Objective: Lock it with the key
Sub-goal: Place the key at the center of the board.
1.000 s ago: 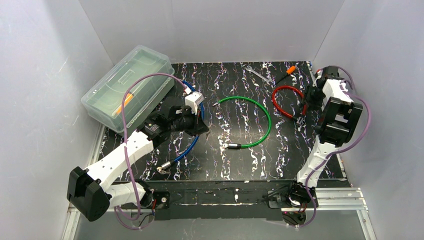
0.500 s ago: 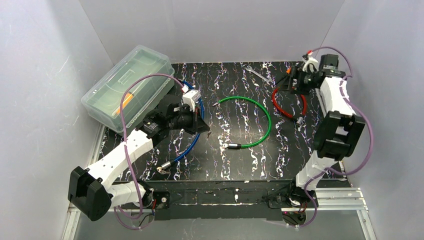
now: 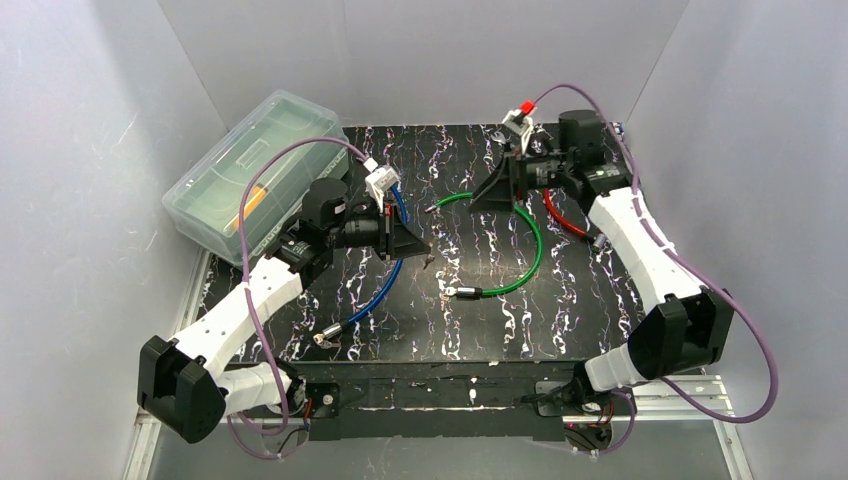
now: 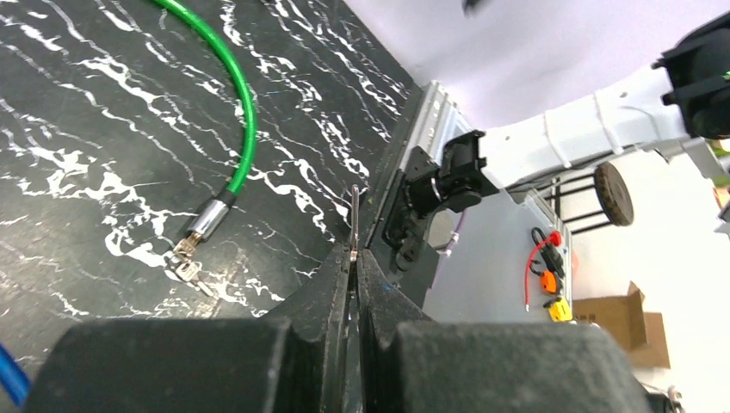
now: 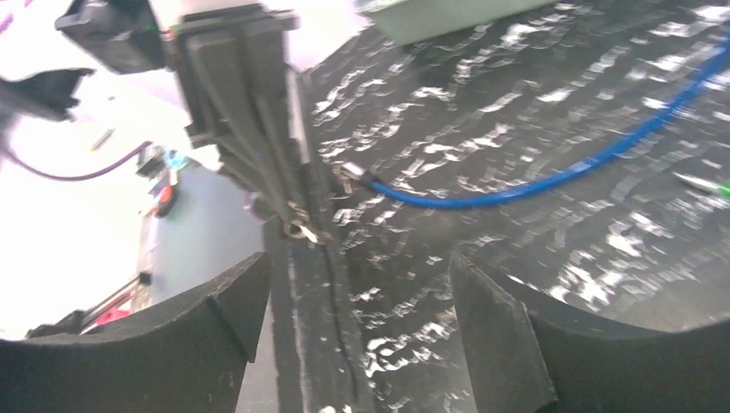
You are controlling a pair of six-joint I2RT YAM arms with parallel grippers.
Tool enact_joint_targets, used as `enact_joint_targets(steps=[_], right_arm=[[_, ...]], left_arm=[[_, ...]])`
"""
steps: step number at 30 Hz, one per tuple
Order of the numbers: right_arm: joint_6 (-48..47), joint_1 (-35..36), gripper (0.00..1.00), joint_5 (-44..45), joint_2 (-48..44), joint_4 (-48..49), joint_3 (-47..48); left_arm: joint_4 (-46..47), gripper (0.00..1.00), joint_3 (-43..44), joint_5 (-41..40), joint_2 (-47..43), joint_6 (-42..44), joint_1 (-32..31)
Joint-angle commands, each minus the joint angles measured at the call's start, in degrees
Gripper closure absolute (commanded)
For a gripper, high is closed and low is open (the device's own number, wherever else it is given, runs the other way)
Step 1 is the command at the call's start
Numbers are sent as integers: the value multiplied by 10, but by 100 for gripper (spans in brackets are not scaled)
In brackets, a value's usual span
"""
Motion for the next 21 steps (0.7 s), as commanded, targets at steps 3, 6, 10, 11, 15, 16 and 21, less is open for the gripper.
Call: enact_joint_targets(steps=[3, 6, 10, 11, 15, 16, 21], right_arm=[[123, 74, 19, -87, -40, 159, -49], [137, 87, 21, -98, -37, 169, -63], [140, 111, 23, -96, -34, 177, -77], [142, 113, 24, -95, -32, 179, -77], [149, 126, 30, -96, -26, 188, -77], [150, 129, 32, -96, -25, 190, -76], [152, 140, 42, -94, -19, 192, -79]], left_arm=[[50, 100, 22, 75, -18, -12, 2], [66, 100, 19, 80, -21, -24, 2], [81, 100, 20, 86, -18, -38, 2], [85, 100, 20, 87, -17, -41, 2], [95, 100, 21, 85, -13, -54, 2], [97, 100, 20, 84, -12, -57, 2], [105, 100, 17, 81, -10, -63, 2]])
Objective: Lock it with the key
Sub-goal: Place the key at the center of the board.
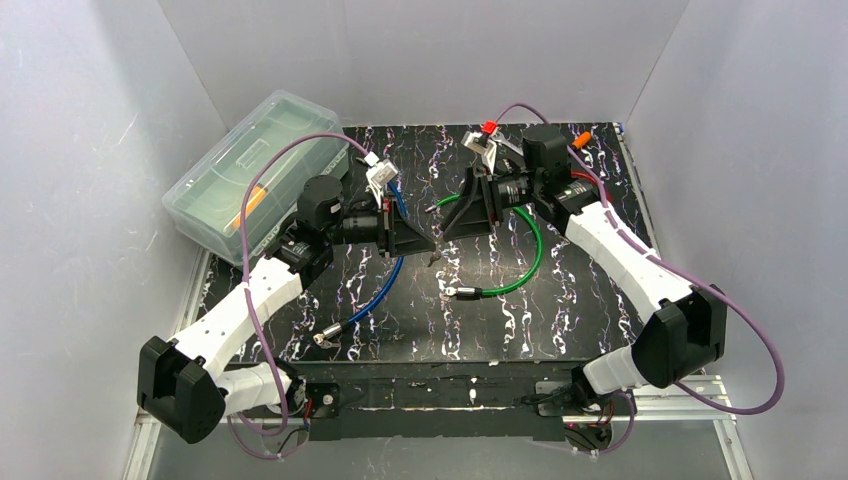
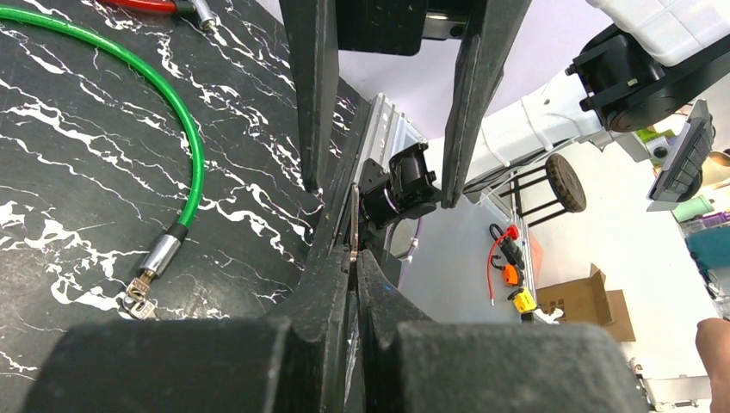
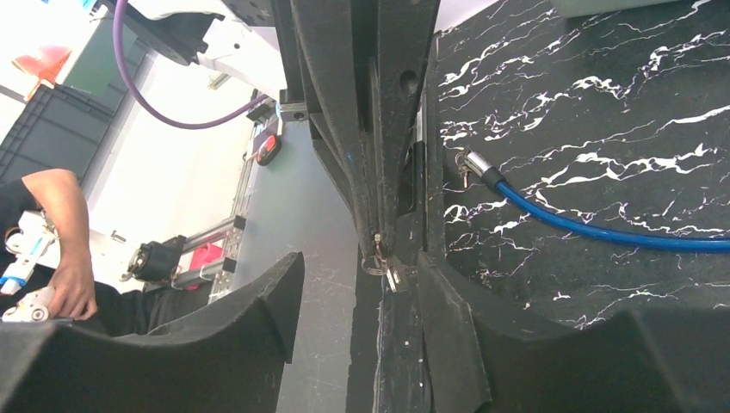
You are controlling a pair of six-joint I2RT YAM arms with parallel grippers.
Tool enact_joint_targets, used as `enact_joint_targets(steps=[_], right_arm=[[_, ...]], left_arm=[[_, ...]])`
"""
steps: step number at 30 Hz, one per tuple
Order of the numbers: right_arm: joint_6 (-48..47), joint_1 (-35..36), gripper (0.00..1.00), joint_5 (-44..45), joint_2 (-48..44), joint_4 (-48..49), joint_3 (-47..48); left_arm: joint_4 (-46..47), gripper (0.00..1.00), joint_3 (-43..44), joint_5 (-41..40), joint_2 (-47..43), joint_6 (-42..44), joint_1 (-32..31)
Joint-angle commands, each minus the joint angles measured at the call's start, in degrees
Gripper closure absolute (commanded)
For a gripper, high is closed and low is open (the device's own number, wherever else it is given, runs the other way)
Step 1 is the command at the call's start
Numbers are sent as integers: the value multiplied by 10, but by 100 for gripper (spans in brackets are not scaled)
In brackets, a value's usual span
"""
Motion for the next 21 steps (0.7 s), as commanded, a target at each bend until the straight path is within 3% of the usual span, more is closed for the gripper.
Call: enact_joint_targets(steps=[1, 17, 21], right_arm=[[5, 11, 43, -11, 2, 30, -3], [4, 25, 66, -6, 13, 30, 7], [4, 25, 84, -3, 15, 27, 10]], left_arm=[[22, 100, 16, 10, -8, -9, 2], [28, 100, 20, 6, 0, -17, 2], [28, 100, 18, 7, -1, -15, 2]])
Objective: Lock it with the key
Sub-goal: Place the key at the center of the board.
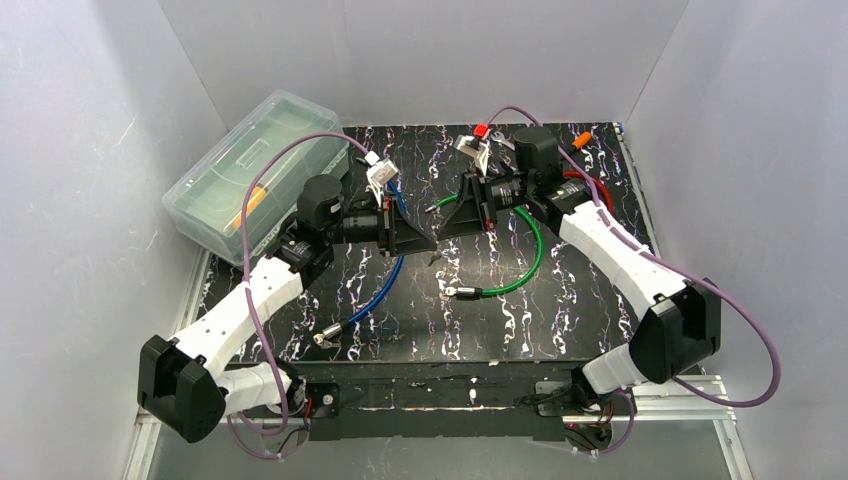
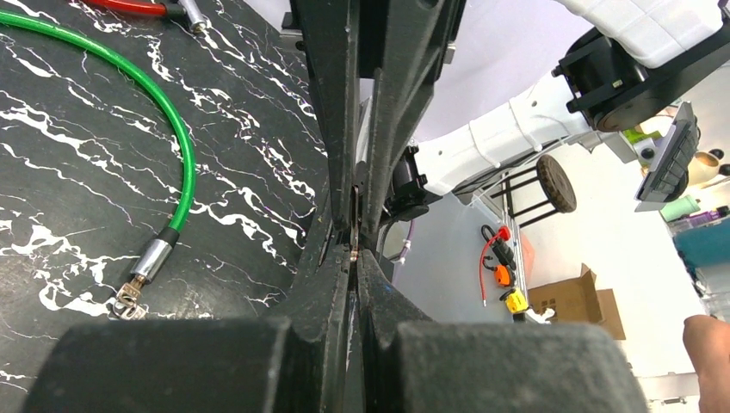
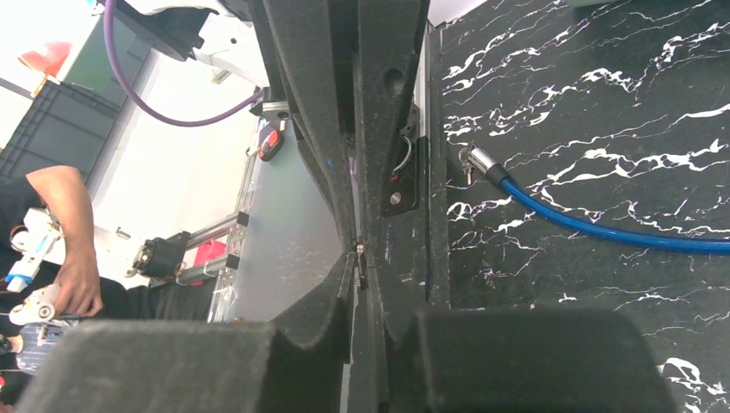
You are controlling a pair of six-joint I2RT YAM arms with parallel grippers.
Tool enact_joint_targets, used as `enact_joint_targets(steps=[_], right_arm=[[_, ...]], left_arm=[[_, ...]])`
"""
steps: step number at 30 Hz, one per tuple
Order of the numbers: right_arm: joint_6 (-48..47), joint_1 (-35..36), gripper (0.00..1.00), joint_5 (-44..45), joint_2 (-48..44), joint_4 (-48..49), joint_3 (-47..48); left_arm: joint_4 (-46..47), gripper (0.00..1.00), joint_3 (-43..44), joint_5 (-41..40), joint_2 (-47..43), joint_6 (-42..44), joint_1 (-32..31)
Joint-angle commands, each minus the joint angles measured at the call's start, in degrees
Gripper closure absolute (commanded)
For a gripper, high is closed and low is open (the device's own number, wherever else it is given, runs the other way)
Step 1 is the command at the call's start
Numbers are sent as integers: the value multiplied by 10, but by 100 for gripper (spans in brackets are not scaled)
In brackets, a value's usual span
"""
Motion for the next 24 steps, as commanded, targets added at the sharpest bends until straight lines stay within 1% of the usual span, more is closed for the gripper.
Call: enact_joint_targets(steps=[1, 2, 5, 6, 7, 9, 10, 11, 12, 13, 14, 15, 17, 19, 20, 21, 22, 24], right_arm=[[3, 4, 90, -3, 3, 15, 12], [4, 4, 98, -2, 5, 12, 14], [8, 3, 99, 0, 8, 5, 19], [8, 1, 99, 5, 8, 3, 21], [8, -4, 99, 7, 7, 1, 23], [7, -27, 99, 15, 8, -9, 29], [5, -45, 99, 15, 9, -15, 32], [4, -68, 99, 13, 11, -20, 34], [2, -92, 99, 13, 13, -27, 35], [-3, -120, 99, 11, 15, -35, 36], [-17, -148, 99, 8, 20, -53, 41], [-45, -191, 99, 9, 27, -80, 48], [-137, -253, 99, 32, 52, -187, 80], [-267, -306, 99, 93, 91, -332, 150], [-326, -325, 99, 129, 110, -390, 178], [-359, -343, 99, 171, 129, -429, 198], [-370, -361, 99, 206, 143, -440, 207], [-374, -395, 99, 285, 157, -428, 212]], left_arm=[[14, 100, 17, 4, -4, 2, 2], [14, 100, 16, 4, -4, 2, 2], [14, 100, 13, 1, -7, 2, 2], [13, 94, 12, -1, -9, 0, 2], [10, 83, 10, -3, -10, 0, 4], [-6, 55, 10, -7, -12, 5, 7], [-15, 45, 10, -12, -15, 11, 9], [-33, 36, 12, -18, -19, 21, 11], [-60, 23, 17, -26, -21, 37, 14], [-95, 11, 27, -40, -22, 61, 15], [-138, 3, 39, -51, -22, 84, 15], [-168, 2, 49, -60, -22, 103, 16], [-221, 2, 67, -87, -23, 138, 17], [-264, 2, 81, -112, -23, 165, 18], [-286, 2, 88, -122, -22, 174, 18], [-305, 2, 97, -132, -20, 185, 18], [-328, 2, 107, -144, -16, 192, 18], [-370, 2, 127, -173, -7, 205, 19]])
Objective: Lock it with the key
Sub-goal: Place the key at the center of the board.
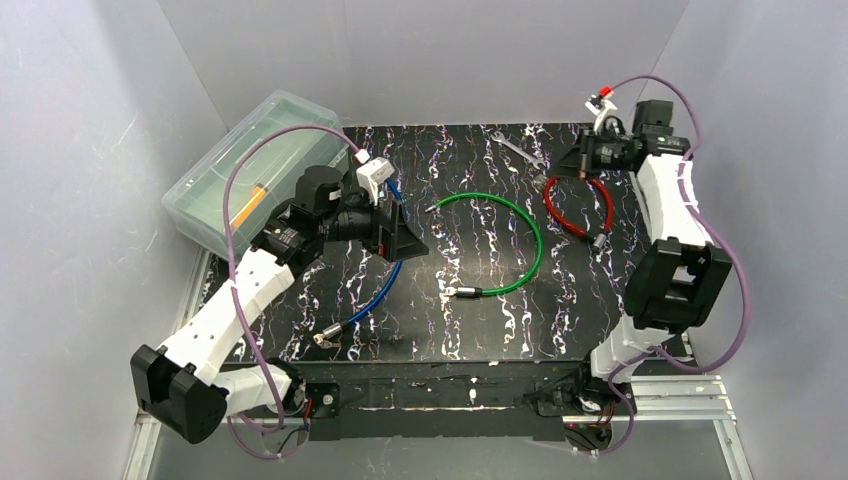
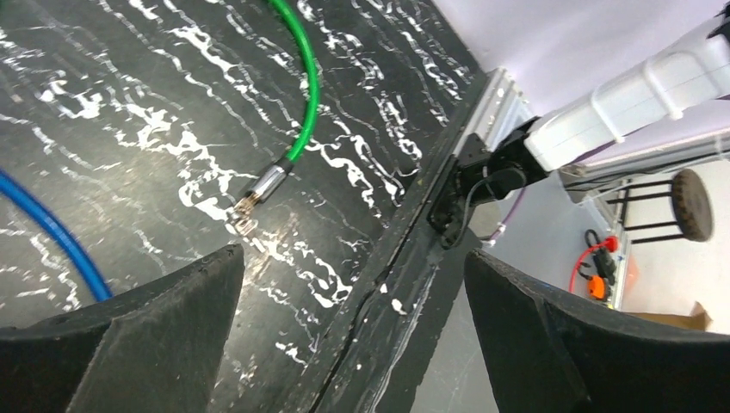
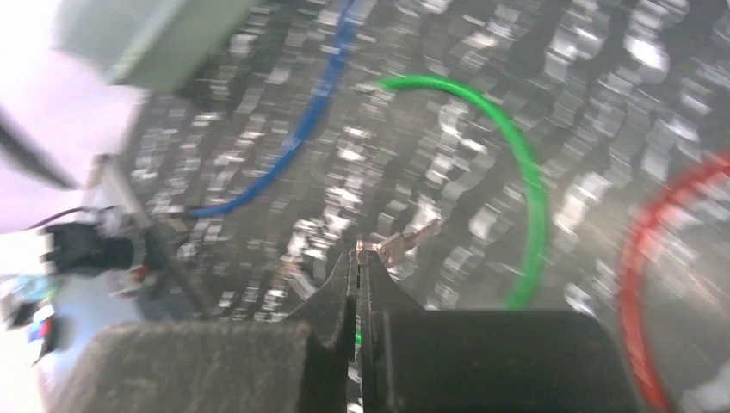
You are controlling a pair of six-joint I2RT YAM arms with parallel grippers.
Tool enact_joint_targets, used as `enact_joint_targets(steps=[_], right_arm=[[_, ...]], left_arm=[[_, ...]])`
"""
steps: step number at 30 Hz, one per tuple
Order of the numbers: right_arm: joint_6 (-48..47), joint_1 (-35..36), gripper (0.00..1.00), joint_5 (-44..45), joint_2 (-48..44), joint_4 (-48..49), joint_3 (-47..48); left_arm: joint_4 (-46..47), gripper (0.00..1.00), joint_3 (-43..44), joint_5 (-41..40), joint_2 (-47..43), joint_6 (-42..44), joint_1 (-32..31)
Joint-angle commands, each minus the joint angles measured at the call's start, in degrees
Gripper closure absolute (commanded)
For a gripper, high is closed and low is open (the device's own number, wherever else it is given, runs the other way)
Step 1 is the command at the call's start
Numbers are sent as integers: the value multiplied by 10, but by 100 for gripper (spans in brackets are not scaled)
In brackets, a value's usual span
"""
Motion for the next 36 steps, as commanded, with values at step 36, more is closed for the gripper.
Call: enact_joint_targets(steps=[36], right_arm=[[-88, -89, 59, 375, 235, 83, 80]], left_arm=[[-151, 2, 36, -126, -21, 82, 12]])
